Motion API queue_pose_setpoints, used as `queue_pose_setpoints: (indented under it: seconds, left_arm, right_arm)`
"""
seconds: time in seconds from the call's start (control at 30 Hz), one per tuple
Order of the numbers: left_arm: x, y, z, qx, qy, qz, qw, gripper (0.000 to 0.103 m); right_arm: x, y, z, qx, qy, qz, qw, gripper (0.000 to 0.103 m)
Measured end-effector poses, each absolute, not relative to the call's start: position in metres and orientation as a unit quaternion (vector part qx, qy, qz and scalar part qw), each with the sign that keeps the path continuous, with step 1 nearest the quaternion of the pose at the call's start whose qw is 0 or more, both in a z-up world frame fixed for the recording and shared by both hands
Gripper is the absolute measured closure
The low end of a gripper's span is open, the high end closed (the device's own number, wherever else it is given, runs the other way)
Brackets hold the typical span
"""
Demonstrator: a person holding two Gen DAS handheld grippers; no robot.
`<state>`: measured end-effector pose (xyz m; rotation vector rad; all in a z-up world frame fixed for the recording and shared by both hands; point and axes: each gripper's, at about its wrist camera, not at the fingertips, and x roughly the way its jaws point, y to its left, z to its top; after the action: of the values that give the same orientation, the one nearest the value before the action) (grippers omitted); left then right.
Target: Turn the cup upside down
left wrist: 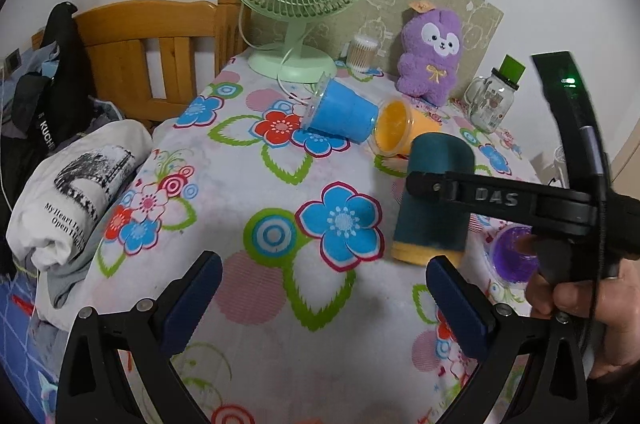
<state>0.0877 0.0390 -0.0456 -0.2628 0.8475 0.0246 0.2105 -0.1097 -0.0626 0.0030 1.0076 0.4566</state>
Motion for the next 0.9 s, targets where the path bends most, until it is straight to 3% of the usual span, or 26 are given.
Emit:
queue_pose_setpoints:
  seconds: [0.43,0.9]
  left_arm:
    - [0.025,0.039,-0.024,-0.14,0.385,0.017,0.912,0.0]
    - [-0.043,0.03,-0.027,-0.133,0.391,0.012,0.911,0.0]
  right_arm:
    - [0.11,-0.133,-0.014,-0.016,0.43,0.255,0.866,0.034]
    - [0.015,-0.159,-0.033,-0.049,0.462,0.295,0.835,0.034]
